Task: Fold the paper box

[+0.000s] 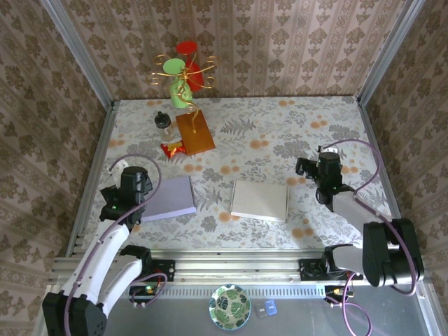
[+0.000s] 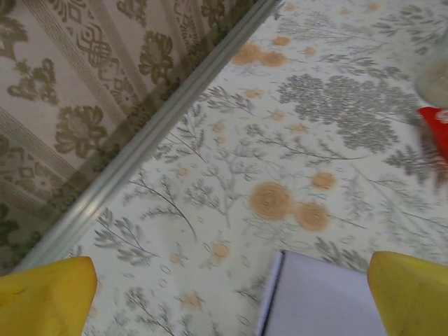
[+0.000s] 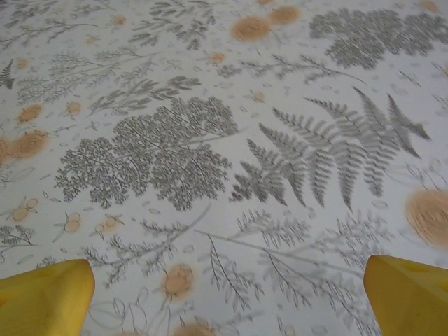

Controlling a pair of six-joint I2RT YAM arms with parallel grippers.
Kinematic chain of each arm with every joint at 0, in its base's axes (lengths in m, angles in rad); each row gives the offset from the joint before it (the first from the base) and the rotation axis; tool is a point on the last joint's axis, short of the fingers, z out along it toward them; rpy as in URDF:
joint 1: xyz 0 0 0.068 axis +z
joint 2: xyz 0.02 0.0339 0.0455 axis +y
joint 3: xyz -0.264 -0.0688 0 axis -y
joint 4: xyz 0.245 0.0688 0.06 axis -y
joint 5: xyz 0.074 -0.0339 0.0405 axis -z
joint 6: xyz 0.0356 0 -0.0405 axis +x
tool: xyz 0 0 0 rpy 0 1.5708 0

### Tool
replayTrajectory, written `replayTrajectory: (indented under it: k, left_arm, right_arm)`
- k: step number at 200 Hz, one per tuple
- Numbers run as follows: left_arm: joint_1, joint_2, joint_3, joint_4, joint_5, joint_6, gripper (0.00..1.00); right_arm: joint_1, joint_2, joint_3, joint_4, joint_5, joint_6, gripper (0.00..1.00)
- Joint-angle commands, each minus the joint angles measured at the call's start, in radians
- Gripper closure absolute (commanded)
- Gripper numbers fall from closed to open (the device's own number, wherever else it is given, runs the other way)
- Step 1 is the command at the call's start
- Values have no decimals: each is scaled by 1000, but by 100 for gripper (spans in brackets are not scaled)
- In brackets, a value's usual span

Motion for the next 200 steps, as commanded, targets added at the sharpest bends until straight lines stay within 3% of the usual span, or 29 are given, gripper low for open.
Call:
replayTrajectory:
  k: [1,28,57,84,120,132,150,177,200]
  left_arm:
    - [60,2,-63,198,20,196,0]
    - [121,28,-171,447,145,297,0]
    - [155,78,-278,729,241,373,0]
    - [176,173,-308,869,312,388,0]
    - [209,343,-314,1071,412,386,0]
    - [216,402,-309,1146,433,387,0]
    - [233,495,-294,1261,460,376,0]
    - [250,674,-265,1410,471,344,0]
    - [226,813,-259,1556,483,395,0]
  right_arm:
    - [4,63,45,154,-37,-111,0]
    - [-3,96,-40,333,-53,-138,0]
    - [-9,90,-49,346,-64,-150,0]
    - [-22,80,-76,391,-81,-155,0]
    - [-86,197,-102,564,-111,-115,0]
    - [-70,216,-76,523,-126,-142,0]
    - [-67,271,-128,679,-108,-138,0]
    - [-58,261,-117,639,-79,-140,0]
    - [-43,266,-104,626,-43,-147,0]
